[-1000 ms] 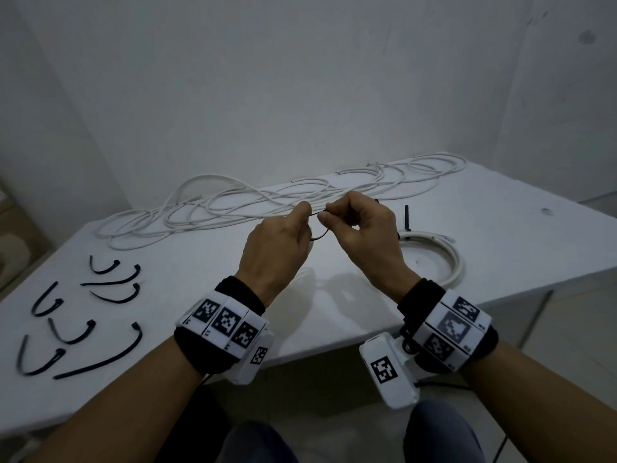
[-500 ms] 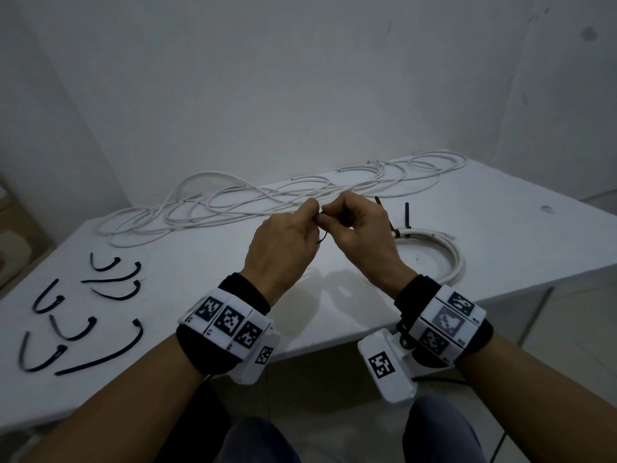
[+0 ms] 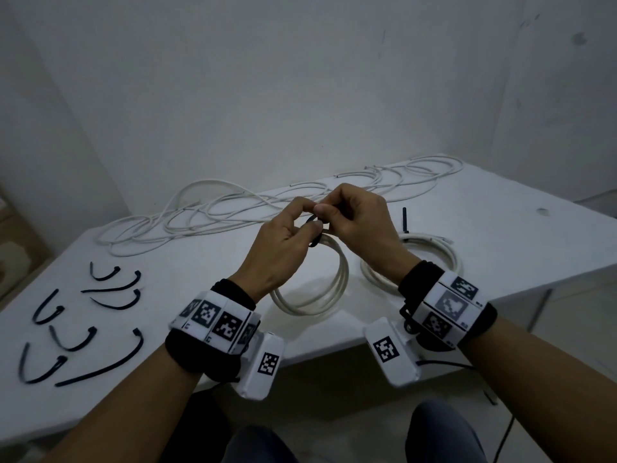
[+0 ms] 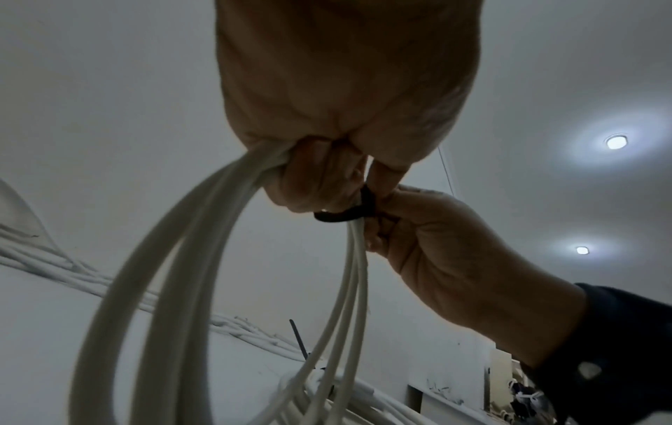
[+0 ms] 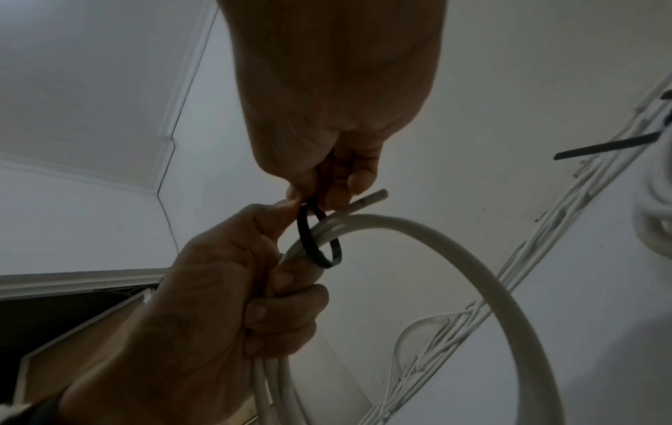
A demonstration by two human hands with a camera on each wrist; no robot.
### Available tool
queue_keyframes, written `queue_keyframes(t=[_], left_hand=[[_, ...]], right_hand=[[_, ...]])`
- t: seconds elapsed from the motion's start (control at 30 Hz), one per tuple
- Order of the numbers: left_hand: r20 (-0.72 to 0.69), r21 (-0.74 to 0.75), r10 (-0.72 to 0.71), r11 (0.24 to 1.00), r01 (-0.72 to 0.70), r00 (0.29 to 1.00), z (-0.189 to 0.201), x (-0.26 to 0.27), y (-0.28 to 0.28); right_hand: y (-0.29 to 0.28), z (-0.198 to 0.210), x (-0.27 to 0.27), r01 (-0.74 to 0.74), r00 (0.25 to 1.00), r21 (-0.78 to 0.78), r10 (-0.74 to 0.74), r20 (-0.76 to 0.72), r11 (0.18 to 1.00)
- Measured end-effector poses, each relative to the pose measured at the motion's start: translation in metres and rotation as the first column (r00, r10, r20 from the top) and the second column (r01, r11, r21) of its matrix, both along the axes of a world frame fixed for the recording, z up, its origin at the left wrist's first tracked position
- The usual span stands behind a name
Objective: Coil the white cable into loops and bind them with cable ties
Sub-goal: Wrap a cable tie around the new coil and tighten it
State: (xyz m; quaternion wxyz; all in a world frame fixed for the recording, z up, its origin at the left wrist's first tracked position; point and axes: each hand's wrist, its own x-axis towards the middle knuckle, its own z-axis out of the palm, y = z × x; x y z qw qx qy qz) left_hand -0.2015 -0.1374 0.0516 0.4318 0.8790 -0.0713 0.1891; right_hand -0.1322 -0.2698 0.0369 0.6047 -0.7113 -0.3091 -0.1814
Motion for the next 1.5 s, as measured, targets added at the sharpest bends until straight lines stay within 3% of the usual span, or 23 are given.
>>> queue_keyframes(t=[0.13,0.3,0.5,0.7,0.83,0.9,0.97,1.1,1.13,1.27,1.3,1.4,1.5], left_hand=[[0.007,0.016,0.05,0.999,-0.05,0.999,-0.005,0.002,-0.001],[-0.043,-0.033,0.064,0.997,-0.065,0.997,-0.012,0.004,-0.002],[-0.002,-0.121,0.045,0.992,-0.045,0.999,-0.006,0.004,-0.004],[-0.026,-0.129,0.018,0.991,-0.021,1.0,-0.005,0.001,-0.011],[-0.061,-0.16,0.021,0.987,-0.031,0.998,0.003,0.003,-0.015],[-0.095,-0.256,0.027,0.965,-0.051,0.995,0.003,0.006,-0.014],[-0.129,-0.355,0.035,0.932,-0.079,0.991,0.003,0.008,-0.012],[-0.108,-0.364,0.066,0.926,-0.101,0.992,0.003,0.009,-0.008],[-0.103,-0.373,0.064,0.922,-0.098,0.993,0.005,0.01,-0.009],[-0.127,-0.472,0.039,0.877,-0.095,0.991,0.011,0.012,-0.008],[-0.137,-0.476,0.035,0.874,-0.097,0.99,0.011,0.011,-0.008],[-0.154,-0.449,0.023,0.889,-0.09,0.988,0.011,0.01,-0.008],[-0.161,-0.448,0.002,0.891,-0.075,0.987,0.008,0.007,-0.009]], right_hand=[[-0.003,0.007,0.0,0.032,0.996,-0.161,-0.019,0.085,0.986],[-0.012,0.042,0.014,0.124,0.988,-0.032,-0.12,0.095,0.992],[-0.01,0.051,0.013,0.057,0.996,-0.079,-0.051,0.08,0.995],[-0.008,0.062,0.024,0.195,0.978,-0.114,-0.185,0.096,0.974],[-0.002,0.063,0.029,0.209,0.978,-0.048,-0.21,-0.017,0.977],[-0.003,0.064,0.026,0.126,0.989,0.066,-0.12,-0.087,0.99],[-0.007,0.067,0.02,0.007,0.996,0.085,0.0,-0.089,0.996],[-0.009,0.059,0.009,-0.127,0.992,-0.154,0.127,-0.012,0.98],[-0.009,0.055,0.005,-0.177,0.984,-0.129,0.173,-0.043,0.976],[-0.008,0.041,-0.003,-0.325,0.907,0.221,0.369,-0.203,0.92],[-0.006,0.037,-0.003,-0.313,0.92,0.191,0.347,-0.184,0.93],[0.002,0.032,-0.002,-0.113,0.994,-0.087,0.112,-0.006,0.99],[0.007,0.038,0.0,0.0,1.0,-0.113,0.002,0.02,0.994]])
